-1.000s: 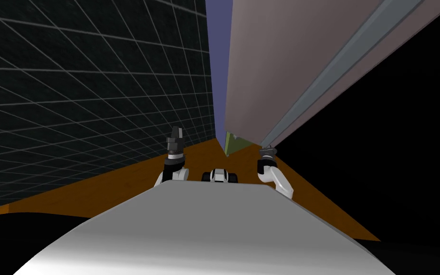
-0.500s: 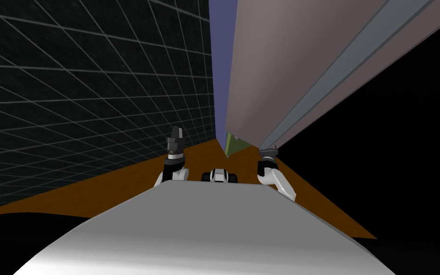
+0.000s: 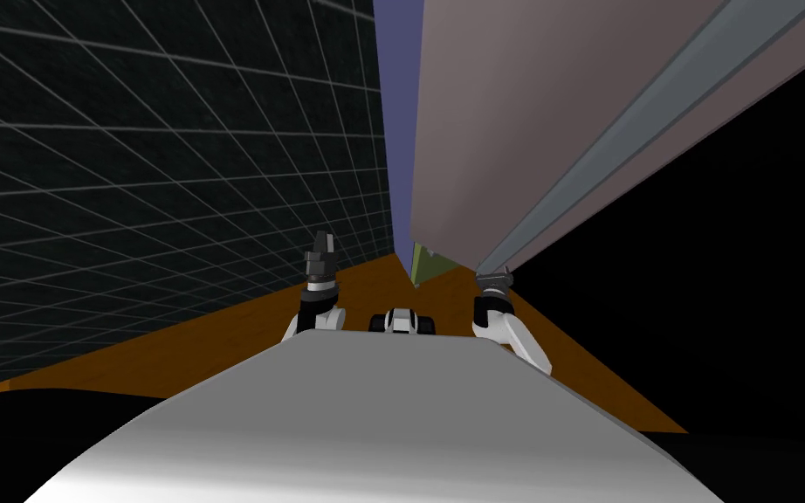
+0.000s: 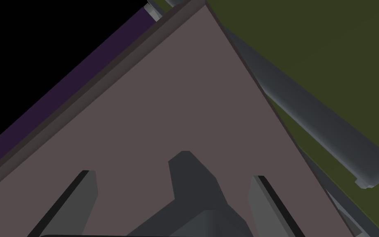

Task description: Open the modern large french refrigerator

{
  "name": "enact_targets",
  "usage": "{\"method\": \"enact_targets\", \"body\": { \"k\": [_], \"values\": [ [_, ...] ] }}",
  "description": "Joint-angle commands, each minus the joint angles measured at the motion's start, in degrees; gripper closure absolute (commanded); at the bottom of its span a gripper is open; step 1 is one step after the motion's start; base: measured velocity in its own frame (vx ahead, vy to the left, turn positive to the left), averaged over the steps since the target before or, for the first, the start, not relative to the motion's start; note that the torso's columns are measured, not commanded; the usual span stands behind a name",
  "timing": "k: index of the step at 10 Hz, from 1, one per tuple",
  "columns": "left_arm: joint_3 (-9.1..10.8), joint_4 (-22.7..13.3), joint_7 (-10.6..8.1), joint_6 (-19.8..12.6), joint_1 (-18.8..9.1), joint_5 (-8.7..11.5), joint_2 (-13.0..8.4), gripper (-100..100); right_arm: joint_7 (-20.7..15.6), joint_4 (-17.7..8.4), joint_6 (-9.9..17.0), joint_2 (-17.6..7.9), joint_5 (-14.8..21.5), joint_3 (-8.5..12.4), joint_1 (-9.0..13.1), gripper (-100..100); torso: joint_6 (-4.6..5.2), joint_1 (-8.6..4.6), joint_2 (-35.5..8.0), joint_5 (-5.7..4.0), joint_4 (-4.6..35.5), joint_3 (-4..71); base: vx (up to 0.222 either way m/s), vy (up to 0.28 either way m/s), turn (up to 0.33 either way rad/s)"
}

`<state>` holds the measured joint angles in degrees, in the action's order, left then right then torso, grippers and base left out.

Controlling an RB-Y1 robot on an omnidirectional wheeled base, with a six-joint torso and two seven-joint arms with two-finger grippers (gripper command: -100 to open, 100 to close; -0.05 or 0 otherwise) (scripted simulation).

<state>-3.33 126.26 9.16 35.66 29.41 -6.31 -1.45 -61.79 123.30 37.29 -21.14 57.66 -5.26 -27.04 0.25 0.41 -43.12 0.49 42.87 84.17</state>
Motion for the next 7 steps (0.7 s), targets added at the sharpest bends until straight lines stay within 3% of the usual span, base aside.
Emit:
{"method": "enact_targets", "body": {
  "k": [1,3,6,7],
  "values": [
    [0.00,0.00,0.00,0.00,0.00,0.00,0.00,0,-1.74,3.34,1.53,-0.46,-1.27,-0.09,-0.95,-100,-0.02,0.01,0.00,0.05,0.06,0.01,0.021,-0.018,0.011],
    [0.00,0.00,0.00,0.00,0.00,0.00,0.00,0,-2.75,5.18,2.37,-0.63,-2.06,-0.43,-1.82,-100,0.04,0.09,-0.13,0.15,0.16,-0.03,0.021,-0.016,0.006],
    [0.00,0.00,0.00,0.00,0.00,0.00,0.00,0,-2.75,5.53,2.37,-0.63,-2.06,-0.43,-1.82,-100,-0.03,0.26,-0.24,0.26,0.27,-0.08,0.006,-0.010,0.004],
    [0.00,0.00,0.00,0.00,0.00,0.00,0.00,0,-3.75,7.00,3.21,-0.80,-2.85,-0.77,-2.69,-100,0.02,0.30,-0.28,0.25,0.24,-0.10,0.014,-0.007,0.009]
  ]
}}
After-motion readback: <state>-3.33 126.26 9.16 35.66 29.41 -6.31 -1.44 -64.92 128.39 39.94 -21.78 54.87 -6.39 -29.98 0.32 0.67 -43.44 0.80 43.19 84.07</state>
